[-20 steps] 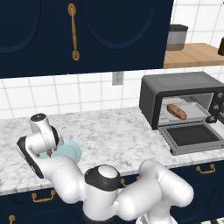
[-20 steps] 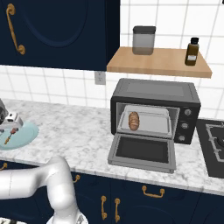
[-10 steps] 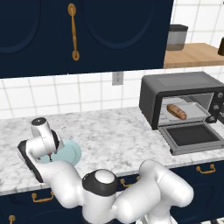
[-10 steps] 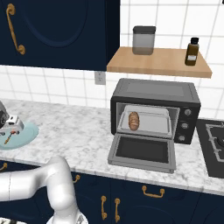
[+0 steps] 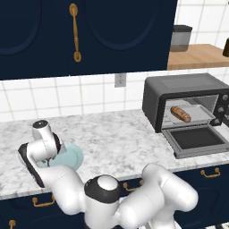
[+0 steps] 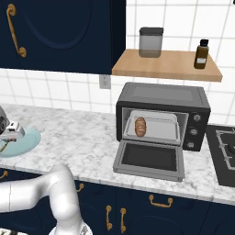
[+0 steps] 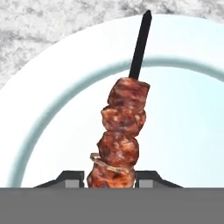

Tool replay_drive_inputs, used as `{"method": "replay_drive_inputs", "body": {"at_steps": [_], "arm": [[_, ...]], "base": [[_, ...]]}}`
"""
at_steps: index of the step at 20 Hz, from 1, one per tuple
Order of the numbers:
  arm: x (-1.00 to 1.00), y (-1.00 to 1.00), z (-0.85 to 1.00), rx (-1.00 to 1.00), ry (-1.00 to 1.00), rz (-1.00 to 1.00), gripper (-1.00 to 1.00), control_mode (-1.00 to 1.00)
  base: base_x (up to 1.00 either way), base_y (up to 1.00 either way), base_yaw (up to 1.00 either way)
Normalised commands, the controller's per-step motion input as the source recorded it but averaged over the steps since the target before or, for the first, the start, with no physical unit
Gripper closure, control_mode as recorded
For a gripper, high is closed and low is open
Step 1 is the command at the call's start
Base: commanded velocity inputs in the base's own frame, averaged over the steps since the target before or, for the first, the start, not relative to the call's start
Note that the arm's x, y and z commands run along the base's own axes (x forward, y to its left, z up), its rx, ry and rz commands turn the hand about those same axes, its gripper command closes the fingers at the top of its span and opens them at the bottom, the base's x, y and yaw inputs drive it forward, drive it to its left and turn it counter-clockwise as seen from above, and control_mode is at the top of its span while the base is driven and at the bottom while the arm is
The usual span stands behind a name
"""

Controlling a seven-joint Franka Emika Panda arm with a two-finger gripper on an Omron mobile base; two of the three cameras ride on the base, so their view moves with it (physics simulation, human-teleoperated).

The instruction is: Pick up the kebab skewer and baguette bread, and place them inside the toaster oven. Close the toaster oven door and start by setting the timer.

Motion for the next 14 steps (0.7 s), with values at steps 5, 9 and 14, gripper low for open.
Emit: {"method": "replay_drive_inputs", "body": {"at_steps": [5, 9, 14], "arm": [[-0.23, -0.50, -0.02, 0.01, 0.00, 0.00, 1.00, -1.00], [-0.44, -0.67, 0.90, 0.04, -0.05, 0.07, 1.00, -1.00], [-0.56, -0.95, 0.87, 0.00, 0.00, 0.16, 1.00, -1.00]], "base": [[0.00, 0.00, 0.00], [0.00, 0.00, 0.00], [0.00, 0.00, 0.00]]}}
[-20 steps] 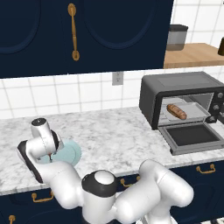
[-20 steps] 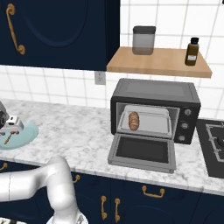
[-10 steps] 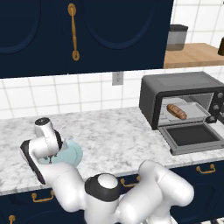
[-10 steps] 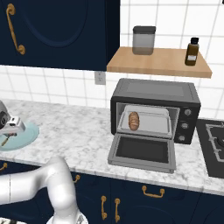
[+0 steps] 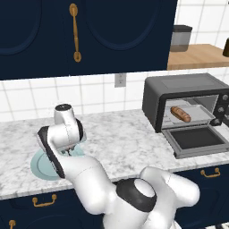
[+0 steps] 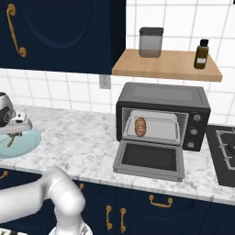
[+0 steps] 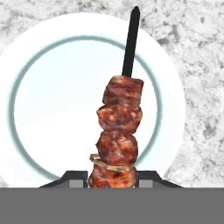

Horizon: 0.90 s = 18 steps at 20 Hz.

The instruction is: Pick up the kebab skewer and baguette bread, and place them inside the toaster oven. Close the toaster oven door and start by setting the timer.

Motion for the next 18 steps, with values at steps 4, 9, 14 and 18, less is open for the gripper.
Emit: {"method": "replay_drive_inputs", "body": {"at_steps": [4, 9, 14, 18], "arm": [[-0.41, -1.00, 0.63, 0.00, 0.00, 0.19, 1.00, -1.00], [-0.04, -1.00, 0.47, -0.02, 0.00, 0.22, 1.00, -1.00], [-0.07, -1.00, 0.15, -0.06, -0.02, 0.33, 1.00, -1.00], [-0.35, -1.00, 0.19, -0.06, -0.09, 0.23, 1.00, -1.00]], "base": [[0.00, 0.00, 0.00], [0.00, 0.00, 0.00], [0.00, 0.00, 0.00], [0.00, 0.00, 0.00]]}}
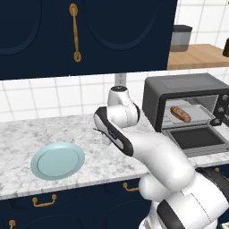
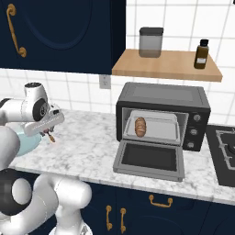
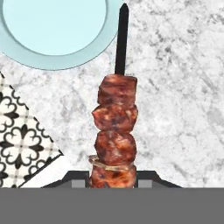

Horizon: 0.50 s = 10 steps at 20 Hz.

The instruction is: Pick up the kebab skewer and baguette bread, and place them inside the toaster oven. Close the toaster oven door and start by setting the timer.

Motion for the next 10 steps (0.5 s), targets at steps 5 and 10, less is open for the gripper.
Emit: {"method": "replay_drive_inputs", "body": {"at_steps": [5, 10], "arm": [[-0.15, -1.00, 0.32, 0.00, -0.02, 0.02, 1.00, -1.00], [-0.08, -1.00, 0.26, 0.00, 0.04, -0.05, 1.00, -1.00]], "base": [[0.00, 0.00, 0.00], [0.00, 0.00, 0.00]]}}
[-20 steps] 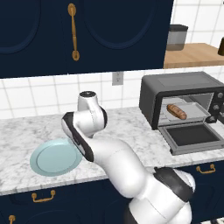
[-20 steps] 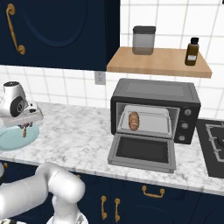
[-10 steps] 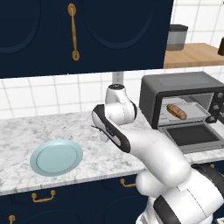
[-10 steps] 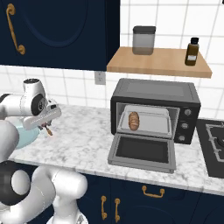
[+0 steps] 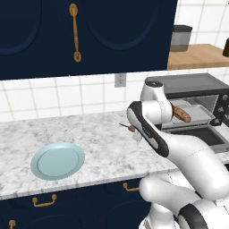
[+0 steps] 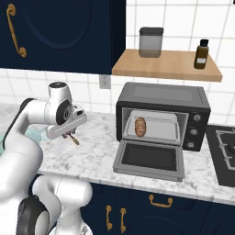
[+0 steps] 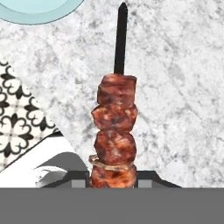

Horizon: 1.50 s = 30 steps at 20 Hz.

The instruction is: Pick up the kebab skewer and baguette bread, and place them inside the toaster oven. Close the toaster oven door and start by setting the timer.

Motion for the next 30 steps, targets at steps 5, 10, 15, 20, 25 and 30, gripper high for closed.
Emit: {"method": "replay_drive_inputs", "body": {"at_steps": [5, 10, 15, 20, 25, 30], "arm": [[0.00, -1.00, 0.17, 0.00, 0.02, -0.13, 1.00, -1.00], [0.04, -1.00, 0.14, 0.00, 0.01, -0.15, 1.00, -1.00], [0.16, -1.00, 0.02, -0.03, 0.12, -0.20, 1.00, -1.00], [0.22, -1.00, 0.00, -0.01, 0.05, -0.29, 1.00, -1.00], [0.47, -1.00, 0.00, 0.00, 0.03, -0.33, 1.00, -1.00], [0.41, -0.96, 0.00, 0.00, 0.01, -0.25, 1.00, -1.00]], "base": [[0.00, 0.00, 0.00], [0.00, 0.00, 0.00], [0.00, 0.00, 0.00], [0.00, 0.00, 0.00], [0.00, 0.00, 0.00], [0.00, 0.00, 0.00]]}}
